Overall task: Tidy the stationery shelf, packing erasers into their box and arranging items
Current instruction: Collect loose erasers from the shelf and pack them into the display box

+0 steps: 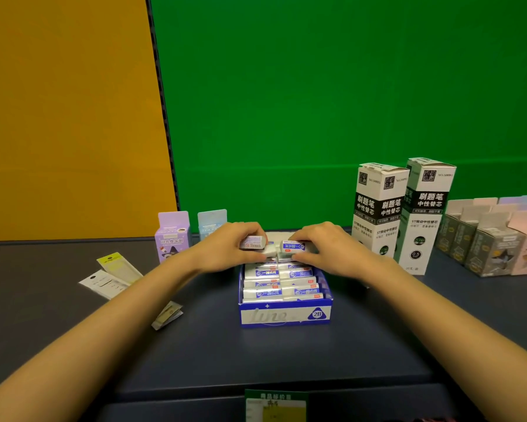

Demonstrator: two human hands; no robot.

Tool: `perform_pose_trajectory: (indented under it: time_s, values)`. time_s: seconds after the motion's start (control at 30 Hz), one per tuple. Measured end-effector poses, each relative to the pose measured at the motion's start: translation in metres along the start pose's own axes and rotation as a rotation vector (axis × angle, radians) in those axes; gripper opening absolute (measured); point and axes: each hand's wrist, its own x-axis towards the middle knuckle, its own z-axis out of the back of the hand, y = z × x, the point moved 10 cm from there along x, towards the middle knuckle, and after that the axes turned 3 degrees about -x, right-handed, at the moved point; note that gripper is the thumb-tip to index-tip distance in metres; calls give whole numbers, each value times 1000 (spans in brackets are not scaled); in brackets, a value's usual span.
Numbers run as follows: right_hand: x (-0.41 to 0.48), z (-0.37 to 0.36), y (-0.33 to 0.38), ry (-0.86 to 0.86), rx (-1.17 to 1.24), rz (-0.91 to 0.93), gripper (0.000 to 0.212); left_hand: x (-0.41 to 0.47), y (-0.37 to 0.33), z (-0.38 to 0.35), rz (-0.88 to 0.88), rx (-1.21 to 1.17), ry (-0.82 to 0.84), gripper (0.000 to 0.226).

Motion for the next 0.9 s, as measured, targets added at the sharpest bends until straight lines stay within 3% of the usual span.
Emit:
perform_pose_trajectory:
  time_s: [0.47, 0.9]
  values:
    - [-4, -2, -10, 11, 98, -23, 36, 6, -5, -6, -17, 318, -84, 24]
    - [-6, -2, 0, 45, 43, 25, 34, 3, -8, -5, 30, 266, -18, 28]
